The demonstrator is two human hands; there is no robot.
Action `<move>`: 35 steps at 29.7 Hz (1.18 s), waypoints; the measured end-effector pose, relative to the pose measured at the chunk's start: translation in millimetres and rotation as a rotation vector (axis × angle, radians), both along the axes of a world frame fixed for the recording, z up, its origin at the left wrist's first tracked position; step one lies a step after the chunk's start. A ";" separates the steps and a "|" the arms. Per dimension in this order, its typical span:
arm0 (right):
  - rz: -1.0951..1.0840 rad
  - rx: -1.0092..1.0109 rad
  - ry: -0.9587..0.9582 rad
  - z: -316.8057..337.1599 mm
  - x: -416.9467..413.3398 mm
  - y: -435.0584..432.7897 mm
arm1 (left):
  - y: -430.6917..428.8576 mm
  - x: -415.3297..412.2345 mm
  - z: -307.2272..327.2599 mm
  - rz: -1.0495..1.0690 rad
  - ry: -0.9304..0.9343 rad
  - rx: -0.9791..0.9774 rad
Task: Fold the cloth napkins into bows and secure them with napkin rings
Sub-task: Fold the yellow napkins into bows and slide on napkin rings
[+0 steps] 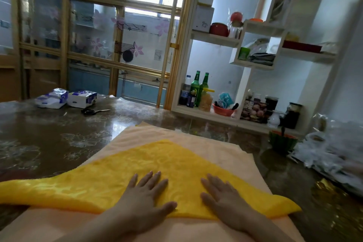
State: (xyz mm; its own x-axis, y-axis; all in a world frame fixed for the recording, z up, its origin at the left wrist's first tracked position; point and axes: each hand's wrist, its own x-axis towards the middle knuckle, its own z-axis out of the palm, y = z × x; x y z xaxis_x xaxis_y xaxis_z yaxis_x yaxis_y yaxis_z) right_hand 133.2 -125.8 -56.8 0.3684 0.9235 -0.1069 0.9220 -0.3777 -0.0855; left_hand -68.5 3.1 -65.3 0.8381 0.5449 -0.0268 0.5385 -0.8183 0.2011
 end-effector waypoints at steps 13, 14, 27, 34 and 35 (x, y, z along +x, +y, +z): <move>-0.134 0.228 -0.010 27.9 0.6 -41.2 | -19.0 40.7 22.0 -0.095 0.069 -0.020; -0.070 0.205 0.008 25.2 -9.0 -33.4 | -21.9 46.2 18.2 -0.106 0.076 -0.044; 0.102 -0.088 0.029 1.5 -15.3 -34.0 | -13.0 59.9 2.8 -0.051 0.042 0.013; -0.310 -0.109 0.091 14.8 45.1 -106.8 | -14.7 54.8 4.9 -0.051 0.057 -0.017; -0.367 -0.098 0.073 18.4 53.8 -115.6 | -15.3 55.7 5.9 -0.056 0.065 -0.010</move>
